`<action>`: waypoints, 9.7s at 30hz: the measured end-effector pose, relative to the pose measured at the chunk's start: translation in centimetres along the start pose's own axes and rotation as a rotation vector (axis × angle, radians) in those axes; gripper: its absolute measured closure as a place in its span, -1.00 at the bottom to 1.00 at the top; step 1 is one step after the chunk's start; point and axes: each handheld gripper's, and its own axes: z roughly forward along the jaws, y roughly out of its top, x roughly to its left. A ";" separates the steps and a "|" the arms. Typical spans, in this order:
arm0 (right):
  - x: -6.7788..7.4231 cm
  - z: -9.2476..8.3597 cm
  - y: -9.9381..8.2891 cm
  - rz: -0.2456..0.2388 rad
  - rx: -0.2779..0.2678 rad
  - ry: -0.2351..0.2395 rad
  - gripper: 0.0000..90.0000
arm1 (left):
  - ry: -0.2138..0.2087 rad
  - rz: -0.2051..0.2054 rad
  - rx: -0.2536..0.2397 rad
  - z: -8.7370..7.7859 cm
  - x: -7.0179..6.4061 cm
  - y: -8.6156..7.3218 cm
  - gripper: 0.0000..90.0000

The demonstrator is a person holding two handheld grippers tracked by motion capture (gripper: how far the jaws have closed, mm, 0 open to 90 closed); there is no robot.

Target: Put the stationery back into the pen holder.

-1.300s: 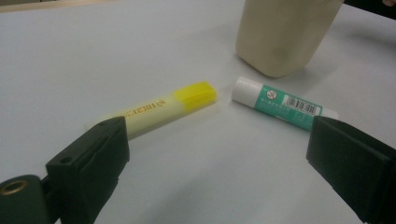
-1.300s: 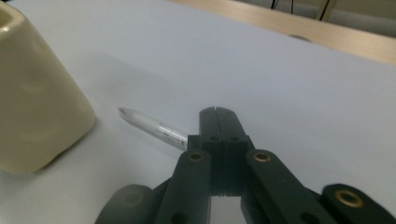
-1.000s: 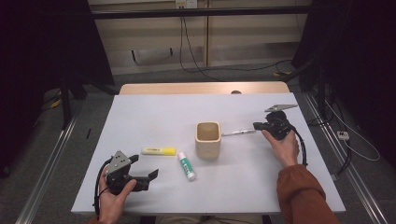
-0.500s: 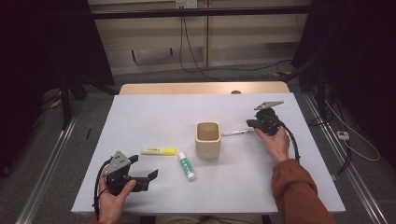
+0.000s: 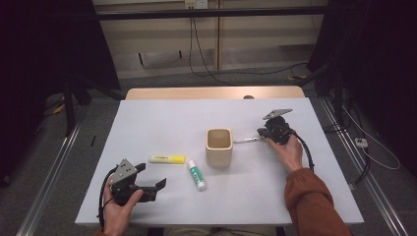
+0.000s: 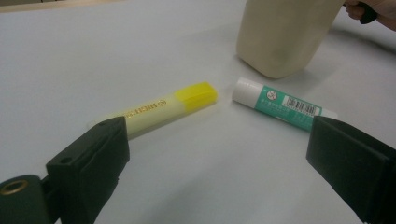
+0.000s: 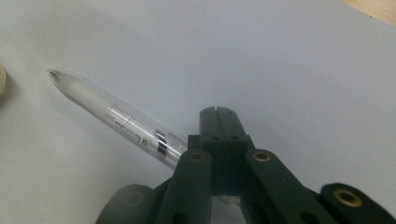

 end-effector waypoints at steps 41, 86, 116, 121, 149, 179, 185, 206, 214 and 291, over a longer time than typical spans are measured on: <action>1.0 -1.7 -1.4 0.017 0.127 0.008 1.00 | 0.001 0.000 -0.003 -0.2 0.1 0.0 -0.87; 4.3 -3.9 -2.4 0.016 0.211 0.058 1.00 | 0.001 0.001 -0.003 -0.2 0.1 0.0 -0.87; 3.9 -4.3 0.1 0.024 0.102 0.113 -0.49 | 0.003 -0.001 0.000 0.0 0.1 0.0 -0.87; 3.8 -3.0 1.3 0.031 0.127 0.128 -0.46 | 0.007 0.002 0.006 0.0 0.1 0.0 -0.87; 5.8 2.2 5.3 -0.070 0.351 0.180 0.52 | 0.006 0.002 0.005 -0.1 0.2 0.0 -0.87; 6.1 1.1 5.2 -0.035 0.256 0.128 0.80 | 0.006 -0.001 0.006 -0.1 0.2 0.0 -0.87; 6.0 -0.7 5.0 -0.022 0.166 0.136 0.80 | 0.005 -0.002 0.004 -0.1 0.2 0.0 -0.87; 5.2 -5.4 3.3 0.052 -0.034 0.171 0.80 | -0.004 -0.003 0.000 -0.1 0.0 0.1 -0.87; 5.2 -7.7 4.0 0.057 -0.138 0.200 0.80 | -0.004 -0.010 -0.004 -0.1 0.1 0.0 -0.87; 11.3 -8.5 9.9 0.026 -0.649 0.302 0.79 | 0.001 -0.001 0.004 -0.1 0.2 0.0 -0.87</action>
